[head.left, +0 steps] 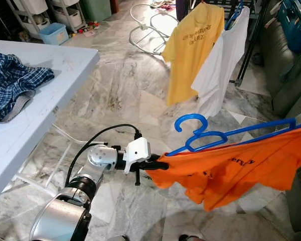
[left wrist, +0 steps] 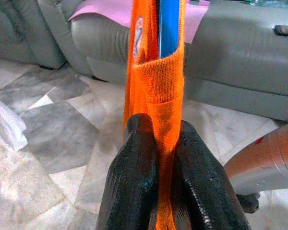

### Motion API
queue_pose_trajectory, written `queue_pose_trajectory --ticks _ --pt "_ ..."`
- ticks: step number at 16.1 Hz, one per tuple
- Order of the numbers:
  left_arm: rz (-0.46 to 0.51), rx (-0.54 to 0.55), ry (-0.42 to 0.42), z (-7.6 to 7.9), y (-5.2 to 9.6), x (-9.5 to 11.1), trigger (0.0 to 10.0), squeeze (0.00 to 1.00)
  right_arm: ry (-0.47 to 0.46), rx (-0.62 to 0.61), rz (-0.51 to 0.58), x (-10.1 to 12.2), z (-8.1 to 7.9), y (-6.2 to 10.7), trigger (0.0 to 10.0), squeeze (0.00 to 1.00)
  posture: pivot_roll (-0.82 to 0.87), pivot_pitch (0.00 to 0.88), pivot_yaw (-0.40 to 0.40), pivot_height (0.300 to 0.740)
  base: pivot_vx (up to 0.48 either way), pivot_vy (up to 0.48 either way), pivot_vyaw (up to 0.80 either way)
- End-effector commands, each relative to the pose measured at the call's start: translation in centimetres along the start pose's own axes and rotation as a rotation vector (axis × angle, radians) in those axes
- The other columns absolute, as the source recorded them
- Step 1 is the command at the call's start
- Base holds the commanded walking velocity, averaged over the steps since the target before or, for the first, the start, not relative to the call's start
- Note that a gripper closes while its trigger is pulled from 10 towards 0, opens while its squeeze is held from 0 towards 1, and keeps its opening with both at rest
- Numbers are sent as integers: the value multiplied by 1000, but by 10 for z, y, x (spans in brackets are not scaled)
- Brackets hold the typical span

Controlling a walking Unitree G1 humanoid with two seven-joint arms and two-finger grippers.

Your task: Hang hanger

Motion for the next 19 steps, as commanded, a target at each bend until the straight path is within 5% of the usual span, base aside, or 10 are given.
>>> queue_pose_trajectory --ticks 1,5,12,15,19 --pt "-144 -24 109 18 34 -36 0 0 56 -262 116 32 62 12 0 0 -64 154 70 740 0 0 0" --pt "-177 -85 145 27 32 -41 0 0 80 -212 225 67 51 -7 0 0 -74 156 64 740 0 0 0" --pt "-253 -126 166 34 31 -50 0 0 116 -106 297 97 24 -21 0 0 -89 144 56 740 0 0 0" --pt "-284 -123 156 35 33 -54 0 0 122 -125 274 90 26 -16 0 0 -89 140 53 740 0 0 0" --pt "-259 147 107 5 27 -45 0 0 3 -168 63 25 12 13 0 0 -80 143 44 740 0 0 0"
Point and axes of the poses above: a point about 5 cm out from each wrist's last joint towards the gripper, its own y axis pointing back from the gripper into the wrist, its own x axis along the axis of the wrist's last joint, z = x × y, the point moved 3 cm from there along -y, pointing out of the wrist towards the gripper, and after that the axes turned 6 degrees about -y, right-handed, at the moved point
